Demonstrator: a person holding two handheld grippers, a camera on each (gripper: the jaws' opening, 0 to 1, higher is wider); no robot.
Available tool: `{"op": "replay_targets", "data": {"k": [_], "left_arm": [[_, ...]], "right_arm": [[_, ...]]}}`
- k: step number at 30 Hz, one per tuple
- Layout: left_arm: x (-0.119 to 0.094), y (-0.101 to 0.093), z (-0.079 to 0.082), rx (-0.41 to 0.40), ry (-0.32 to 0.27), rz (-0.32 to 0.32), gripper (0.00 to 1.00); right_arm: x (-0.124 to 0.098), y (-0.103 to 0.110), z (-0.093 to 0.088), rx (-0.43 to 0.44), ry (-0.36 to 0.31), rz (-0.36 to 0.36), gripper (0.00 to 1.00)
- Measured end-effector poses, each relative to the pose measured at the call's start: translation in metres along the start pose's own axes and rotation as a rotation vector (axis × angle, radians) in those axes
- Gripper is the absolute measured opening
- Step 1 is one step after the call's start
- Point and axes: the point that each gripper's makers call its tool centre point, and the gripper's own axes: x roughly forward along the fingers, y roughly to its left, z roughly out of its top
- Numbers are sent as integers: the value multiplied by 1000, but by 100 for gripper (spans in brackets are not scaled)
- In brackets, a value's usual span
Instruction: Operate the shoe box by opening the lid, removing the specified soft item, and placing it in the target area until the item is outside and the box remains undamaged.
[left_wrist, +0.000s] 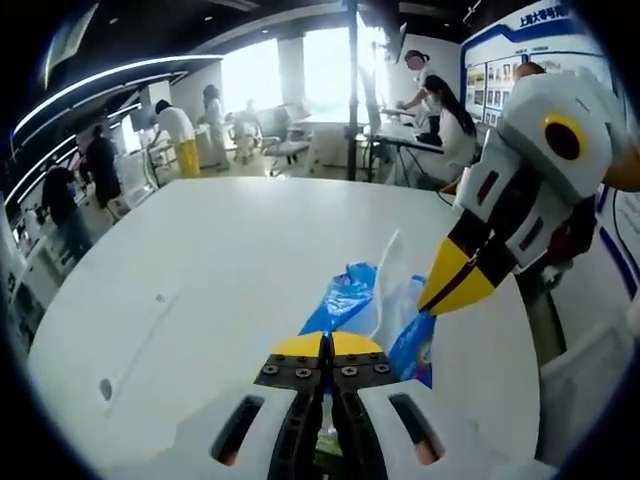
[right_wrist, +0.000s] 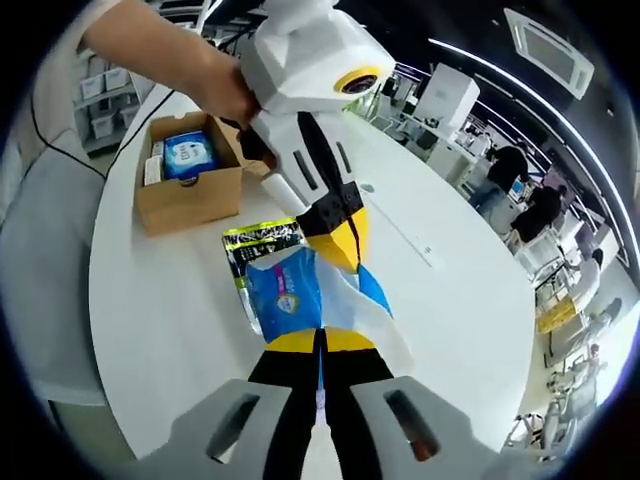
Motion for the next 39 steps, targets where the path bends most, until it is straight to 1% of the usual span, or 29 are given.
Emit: {"op": "replay_targets", "data": {"k": [4,12,17,21,30,35,39], "left_arm": [[10,-1,-3,-8,-2,-15,0],[29,-3,-5,-25,-10,-39,0],[40,-9,-6,-47,-22,-78,0],[47,-12,-8,-36,-21,-98,0],[64,-15,-13,-45,-16,-118,0],[73,-18,-13,-39,-16,-131,0],[79,-18,-10,-27,-24,-129,0]], "right_arm": [[4,-1,-10,-14,18,4,0],[7,-7,-28,-1,40,2,0],[9,-11,-43,-3,64,-4,0],[11,-12,-51,7,72,-12,0],[15,-16,-68,-3,102,-25,0],[14,-18,-75,12,111,-37,0],[14,-23,-82,35,110,-54,0]]}}
